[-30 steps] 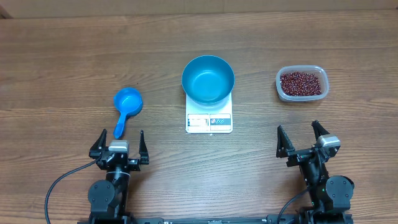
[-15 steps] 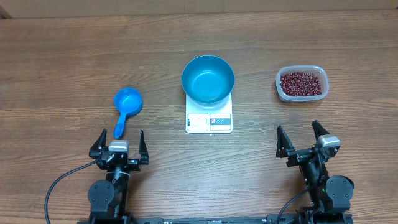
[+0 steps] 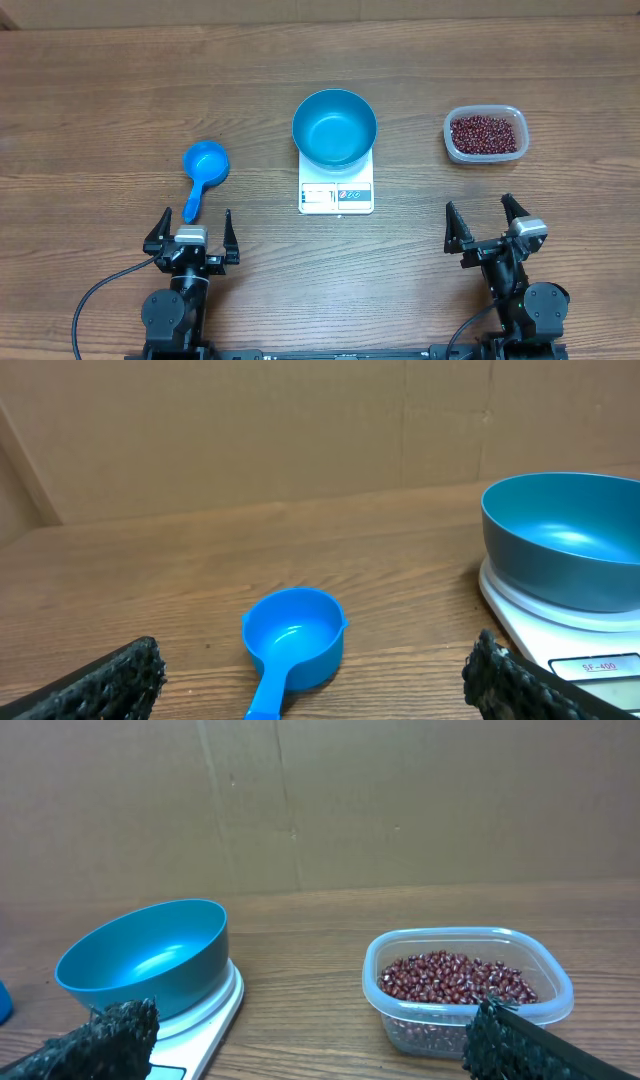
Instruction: Scoop item into bowl and weigh 150g on scale
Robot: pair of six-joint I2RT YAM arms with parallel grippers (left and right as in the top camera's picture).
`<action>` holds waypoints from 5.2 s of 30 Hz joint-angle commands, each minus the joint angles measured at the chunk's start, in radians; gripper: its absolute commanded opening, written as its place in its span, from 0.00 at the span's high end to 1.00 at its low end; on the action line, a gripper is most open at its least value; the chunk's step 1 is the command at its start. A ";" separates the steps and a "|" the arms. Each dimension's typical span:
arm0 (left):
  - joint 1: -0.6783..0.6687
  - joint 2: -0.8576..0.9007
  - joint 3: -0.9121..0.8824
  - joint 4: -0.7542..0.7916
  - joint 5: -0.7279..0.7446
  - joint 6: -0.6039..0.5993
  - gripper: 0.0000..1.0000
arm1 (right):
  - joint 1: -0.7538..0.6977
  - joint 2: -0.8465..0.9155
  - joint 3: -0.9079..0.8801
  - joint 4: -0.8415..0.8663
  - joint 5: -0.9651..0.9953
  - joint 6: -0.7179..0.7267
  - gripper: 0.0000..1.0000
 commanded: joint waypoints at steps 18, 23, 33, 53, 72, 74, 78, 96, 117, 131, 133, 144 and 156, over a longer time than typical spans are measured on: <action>0.008 -0.009 -0.004 0.001 0.002 0.018 0.01 | -0.002 -0.009 -0.010 0.003 0.000 0.004 0.00; 0.008 -0.009 -0.004 0.001 0.002 0.018 0.00 | -0.002 -0.009 -0.010 0.003 0.000 0.004 0.00; 0.008 -0.009 -0.004 0.001 0.002 0.019 0.00 | -0.002 -0.009 -0.010 0.003 0.000 0.004 0.00; 0.008 -0.009 -0.004 0.066 0.005 0.041 0.00 | -0.002 -0.009 -0.010 0.003 0.000 0.004 0.00; 0.008 0.006 0.177 -0.147 0.084 -0.176 0.00 | -0.002 -0.009 -0.010 0.003 0.000 0.004 0.00; 0.008 0.026 0.225 -0.177 0.084 -0.176 0.00 | -0.002 -0.009 -0.010 0.003 0.000 0.004 0.00; 0.008 0.116 0.345 -0.212 0.092 -0.177 0.00 | -0.002 -0.009 -0.010 0.003 0.000 0.004 0.00; 0.008 1.089 1.498 -0.970 0.256 -0.175 0.01 | -0.002 -0.009 -0.010 0.003 0.000 0.004 0.00; 0.043 1.402 1.574 -1.115 0.015 -0.010 0.39 | -0.002 -0.009 -0.010 0.003 0.000 0.004 0.00; 0.083 1.534 1.233 -0.949 0.064 0.011 0.21 | -0.002 -0.009 -0.010 0.003 0.000 0.004 0.00; 0.083 1.576 1.205 -0.905 0.064 0.011 0.21 | -0.002 -0.009 -0.010 0.003 0.000 0.004 0.00; 0.083 1.777 1.199 -0.816 0.037 -0.008 0.27 | -0.002 -0.009 -0.010 0.003 0.000 0.004 0.00; 0.083 1.823 1.200 -0.785 0.028 -0.029 0.33 | -0.002 -0.009 -0.010 0.003 0.000 0.004 0.00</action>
